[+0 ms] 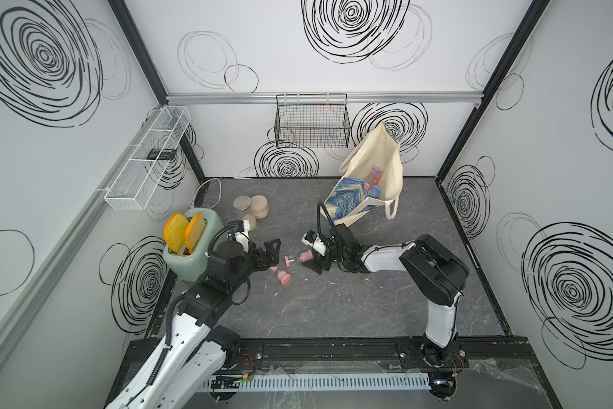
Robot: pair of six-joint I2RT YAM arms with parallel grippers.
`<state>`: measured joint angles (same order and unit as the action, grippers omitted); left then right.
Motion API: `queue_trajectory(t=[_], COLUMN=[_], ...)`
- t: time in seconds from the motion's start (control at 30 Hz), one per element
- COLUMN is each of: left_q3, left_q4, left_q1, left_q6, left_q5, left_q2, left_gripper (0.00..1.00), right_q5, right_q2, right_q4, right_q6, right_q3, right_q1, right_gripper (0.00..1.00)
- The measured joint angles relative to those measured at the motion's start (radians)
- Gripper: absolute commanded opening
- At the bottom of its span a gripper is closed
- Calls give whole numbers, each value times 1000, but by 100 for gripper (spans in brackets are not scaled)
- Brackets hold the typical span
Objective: Put the hourglass into the canvas bag
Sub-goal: Pick up the hourglass from the center of the board.
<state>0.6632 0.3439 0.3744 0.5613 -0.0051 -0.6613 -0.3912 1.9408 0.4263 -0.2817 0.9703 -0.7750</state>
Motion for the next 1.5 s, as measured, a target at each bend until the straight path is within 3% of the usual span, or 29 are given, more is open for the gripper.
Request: queue_trajectory(t=[0.37,1.5], left_q3=[0,1], left_q4=[0,-2], left_q1=[-10,-14], left_q6=[0,0], left_q5=[4,50], left_q2=[-6,-25], left_gripper=[96,96], right_q5=[-43,-64], right_q2=[61,69], right_q4=[-76,-85], right_q6=[-114,-126], right_q3=[51,44], right_q1=[-41,-27], right_gripper=[75,41])
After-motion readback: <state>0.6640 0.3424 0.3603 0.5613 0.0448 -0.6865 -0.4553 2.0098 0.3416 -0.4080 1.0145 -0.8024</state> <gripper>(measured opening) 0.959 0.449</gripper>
